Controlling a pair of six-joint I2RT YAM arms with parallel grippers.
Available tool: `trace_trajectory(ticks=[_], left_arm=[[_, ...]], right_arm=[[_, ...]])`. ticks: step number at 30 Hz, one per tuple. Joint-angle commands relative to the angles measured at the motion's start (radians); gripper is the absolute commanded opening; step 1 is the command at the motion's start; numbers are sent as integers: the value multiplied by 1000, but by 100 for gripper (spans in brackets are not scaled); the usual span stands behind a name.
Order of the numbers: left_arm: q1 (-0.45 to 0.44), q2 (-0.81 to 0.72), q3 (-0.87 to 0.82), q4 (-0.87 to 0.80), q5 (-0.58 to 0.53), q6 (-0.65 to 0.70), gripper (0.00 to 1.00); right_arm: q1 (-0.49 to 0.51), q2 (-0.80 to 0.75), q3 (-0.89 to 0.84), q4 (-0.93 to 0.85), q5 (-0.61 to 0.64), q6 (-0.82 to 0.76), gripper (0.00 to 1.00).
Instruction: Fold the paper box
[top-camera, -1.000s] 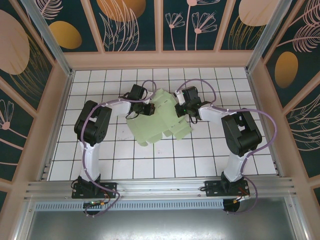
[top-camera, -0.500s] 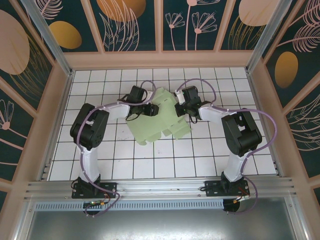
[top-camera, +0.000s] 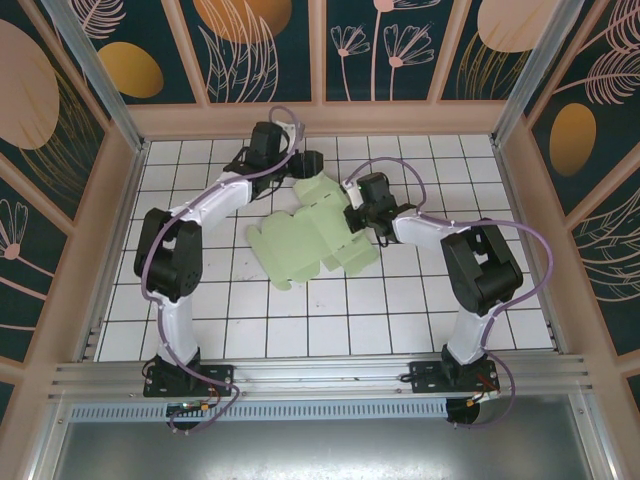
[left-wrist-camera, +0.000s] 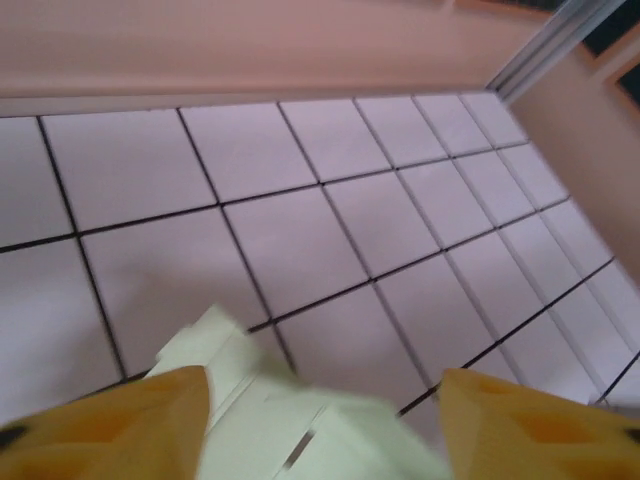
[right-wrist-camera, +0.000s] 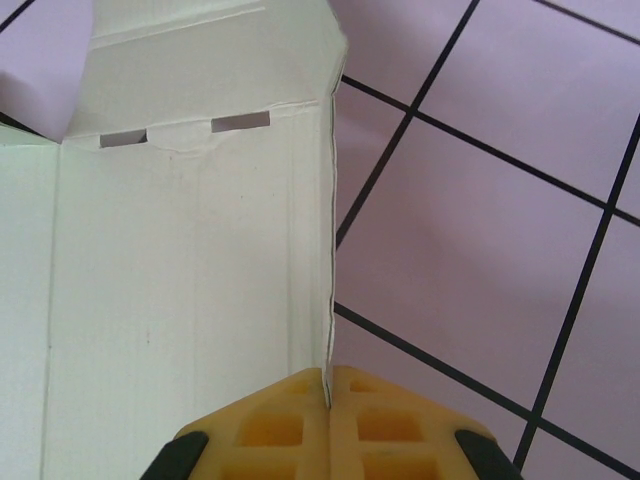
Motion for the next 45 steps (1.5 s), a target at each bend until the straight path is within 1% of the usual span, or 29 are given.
trace_trajectory(ticks=[1,4,5,6,10,14,17,21,23,28,43,45], left_arm=[[5,107,106,-94,72,-34,49],[5,173,199,-152,82,-22,35],[5,190,219,-167,88,-15,24],[5,204,232,-174,93,-16,20],[5,230,233,-174,121,-21,19],[5,230,215,-166,153,-28,16],[4,204,156,-126,193,-43,16],[2,162,54,-72,205,-73,17],[-1,147,9,-44,235,-94,17],[-16,115,-66,28,285,-128,17],[-36,174,-15,77,314,-196,17],[-36,170,-19,80,308,-194,19]], right_arm=[[10,-38,-4,33,29,-28,0],[16,-41,-4,34,29,-31,0],[17,-41,-5,34,28,-33,0],[19,-41,-6,34,30,-34,0],[22,-41,-8,34,32,-39,0],[22,-40,-6,34,35,-41,0],[21,-40,-5,33,44,-37,0],[22,-37,0,32,47,-32,0],[22,-36,3,29,45,-29,0],[22,-33,9,28,40,-27,0],[69,-25,9,46,19,-54,0],[69,-25,8,46,24,-57,0]])
